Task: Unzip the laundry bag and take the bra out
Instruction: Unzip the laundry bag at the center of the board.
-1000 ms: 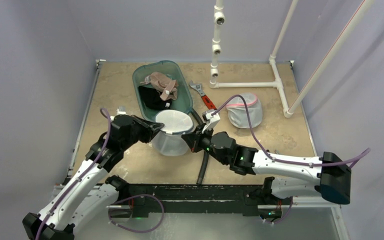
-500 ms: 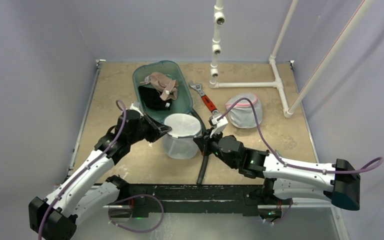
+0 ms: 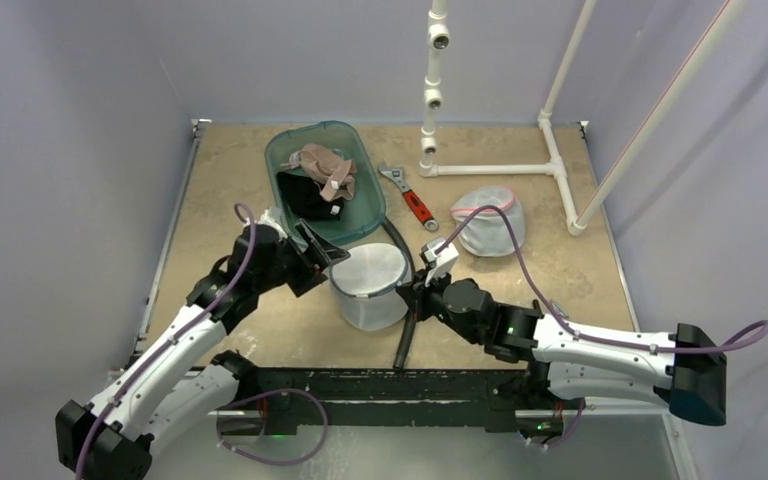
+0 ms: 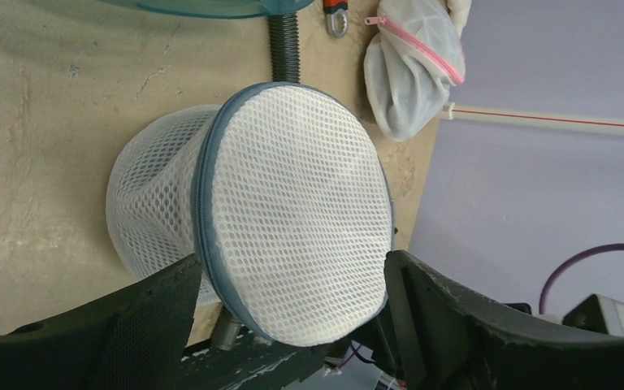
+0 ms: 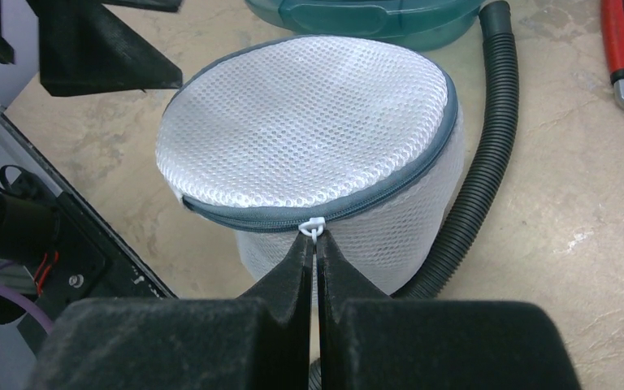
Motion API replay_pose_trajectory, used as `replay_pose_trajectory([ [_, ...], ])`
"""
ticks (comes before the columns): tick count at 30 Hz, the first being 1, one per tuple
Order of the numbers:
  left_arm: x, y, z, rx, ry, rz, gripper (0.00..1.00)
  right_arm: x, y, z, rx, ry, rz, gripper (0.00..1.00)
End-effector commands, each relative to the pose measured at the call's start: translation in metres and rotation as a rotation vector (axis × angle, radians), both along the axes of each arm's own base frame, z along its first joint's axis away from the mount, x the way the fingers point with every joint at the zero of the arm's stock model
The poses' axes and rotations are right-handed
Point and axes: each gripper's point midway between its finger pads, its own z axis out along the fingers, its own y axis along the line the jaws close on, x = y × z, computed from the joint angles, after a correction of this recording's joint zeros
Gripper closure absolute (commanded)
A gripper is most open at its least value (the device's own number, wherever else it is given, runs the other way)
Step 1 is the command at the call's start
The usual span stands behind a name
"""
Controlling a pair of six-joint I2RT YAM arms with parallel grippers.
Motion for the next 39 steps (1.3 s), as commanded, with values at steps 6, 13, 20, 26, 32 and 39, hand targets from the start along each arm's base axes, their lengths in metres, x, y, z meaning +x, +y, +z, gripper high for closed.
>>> replay_pose_trajectory([
  [6,-0.02,-0.002,0.056,-0.169,-0.013,0.095,0.18,0.003,0.006,0.008,0.082,-0.015,-0.022,1.0],
  [13,-0.043,-0.039,0.043,-0.139,0.026,0.022,0.18,0.005,0.029,0.007,0.1,-0.011,-0.005,1.0],
  [20,-0.06,-0.087,0.014,-0.055,0.058,-0.029,0.17,-0.005,0.047,0.009,0.101,-0.015,0.016,1.0],
  [26,-0.047,-0.081,0.02,-0.08,0.034,0.081,0.2,-0.018,0.049,0.007,0.083,-0.018,0.035,1.0],
  [32,-0.04,-0.062,-0.002,-0.042,0.06,0.194,0.27,-0.029,0.046,0.008,0.077,-0.036,0.069,1.0],
  [39,-0.033,-0.06,-0.007,-0.058,0.037,0.235,0.3,-0.042,0.045,0.002,0.077,-0.034,0.113,1.0],
])
